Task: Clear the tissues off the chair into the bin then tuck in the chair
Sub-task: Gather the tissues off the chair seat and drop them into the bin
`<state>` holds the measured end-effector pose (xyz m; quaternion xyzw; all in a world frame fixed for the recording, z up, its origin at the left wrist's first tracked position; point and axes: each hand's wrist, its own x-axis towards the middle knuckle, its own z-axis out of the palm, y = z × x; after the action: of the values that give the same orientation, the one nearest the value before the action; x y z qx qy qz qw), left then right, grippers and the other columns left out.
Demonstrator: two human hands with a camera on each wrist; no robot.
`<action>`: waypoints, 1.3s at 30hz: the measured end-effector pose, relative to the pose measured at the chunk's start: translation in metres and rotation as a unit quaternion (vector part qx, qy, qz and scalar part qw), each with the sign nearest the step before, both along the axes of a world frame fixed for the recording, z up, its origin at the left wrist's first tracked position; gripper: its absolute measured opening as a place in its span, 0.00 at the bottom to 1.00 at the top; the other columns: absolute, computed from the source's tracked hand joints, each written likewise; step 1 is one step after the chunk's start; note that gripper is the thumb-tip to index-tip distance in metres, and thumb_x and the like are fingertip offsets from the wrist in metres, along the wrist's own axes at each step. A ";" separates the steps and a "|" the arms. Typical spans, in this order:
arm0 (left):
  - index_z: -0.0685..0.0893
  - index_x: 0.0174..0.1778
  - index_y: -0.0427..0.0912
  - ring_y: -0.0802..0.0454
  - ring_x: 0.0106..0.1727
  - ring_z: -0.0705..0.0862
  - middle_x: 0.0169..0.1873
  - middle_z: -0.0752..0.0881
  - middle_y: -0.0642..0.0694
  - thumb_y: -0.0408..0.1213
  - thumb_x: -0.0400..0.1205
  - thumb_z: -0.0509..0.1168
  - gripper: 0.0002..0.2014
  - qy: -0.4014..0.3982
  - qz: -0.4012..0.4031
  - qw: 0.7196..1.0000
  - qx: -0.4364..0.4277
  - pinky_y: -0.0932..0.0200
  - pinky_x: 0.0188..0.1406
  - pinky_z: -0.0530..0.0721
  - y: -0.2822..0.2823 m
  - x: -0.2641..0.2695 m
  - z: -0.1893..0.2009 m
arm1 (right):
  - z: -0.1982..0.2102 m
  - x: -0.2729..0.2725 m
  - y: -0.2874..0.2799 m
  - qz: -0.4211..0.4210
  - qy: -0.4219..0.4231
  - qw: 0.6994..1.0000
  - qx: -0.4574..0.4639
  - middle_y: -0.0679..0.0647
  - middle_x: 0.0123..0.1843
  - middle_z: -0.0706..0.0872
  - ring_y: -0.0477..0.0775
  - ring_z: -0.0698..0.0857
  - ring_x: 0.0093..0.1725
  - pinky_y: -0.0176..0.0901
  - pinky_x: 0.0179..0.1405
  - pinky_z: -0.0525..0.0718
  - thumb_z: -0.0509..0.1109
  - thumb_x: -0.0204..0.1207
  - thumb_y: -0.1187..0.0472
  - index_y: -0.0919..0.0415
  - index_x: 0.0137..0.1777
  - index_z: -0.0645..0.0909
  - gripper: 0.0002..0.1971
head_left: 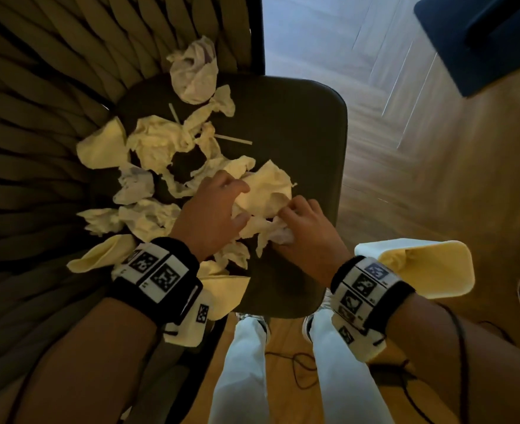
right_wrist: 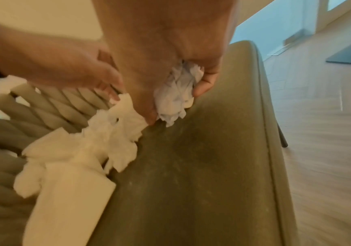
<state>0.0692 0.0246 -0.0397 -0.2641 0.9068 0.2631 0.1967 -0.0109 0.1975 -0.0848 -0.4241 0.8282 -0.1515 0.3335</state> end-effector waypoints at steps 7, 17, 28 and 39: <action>0.62 0.78 0.55 0.39 0.77 0.64 0.79 0.62 0.44 0.43 0.73 0.73 0.38 -0.072 -0.215 0.971 -0.078 0.40 0.70 0.76 -0.005 -0.052 -0.008 | 0.031 0.000 0.038 -0.142 -0.022 0.986 -0.082 0.50 0.56 0.76 0.49 0.74 0.53 0.39 0.49 0.76 0.81 0.63 0.50 0.55 0.56 0.79 0.23; 0.61 0.77 0.50 0.36 0.77 0.65 0.79 0.59 0.40 0.45 0.65 0.80 0.47 -0.201 -0.270 0.937 -0.087 0.40 0.69 0.78 0.019 -0.090 -0.037 | 0.027 -0.004 0.074 -0.241 -0.031 0.968 -0.060 0.45 0.50 0.72 0.49 0.75 0.50 0.43 0.46 0.80 0.80 0.63 0.48 0.50 0.51 0.75 0.21; 0.72 0.70 0.51 0.44 0.61 0.75 0.59 0.81 0.44 0.61 0.68 0.71 0.36 -0.229 -0.300 0.921 -0.098 0.45 0.59 0.77 -0.008 -0.083 -0.014 | 0.026 -0.002 0.050 -0.246 -0.088 0.962 -0.080 0.48 0.55 0.76 0.48 0.77 0.52 0.40 0.50 0.81 0.80 0.64 0.49 0.54 0.57 0.77 0.24; 0.69 0.75 0.46 0.39 0.70 0.72 0.68 0.75 0.38 0.57 0.73 0.69 0.36 -0.065 -0.037 0.994 -0.074 0.42 0.66 0.71 -0.025 -0.064 0.032 | 0.035 0.028 0.004 -0.008 -0.078 0.997 -0.015 0.50 0.68 0.72 0.52 0.74 0.61 0.46 0.59 0.79 0.73 0.68 0.42 0.51 0.70 0.72 0.31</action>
<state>0.0053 0.0001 -0.0079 -0.2611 0.9180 0.1702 0.2451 0.0168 0.2017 -0.0497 -0.4096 0.8005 -0.1995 0.3894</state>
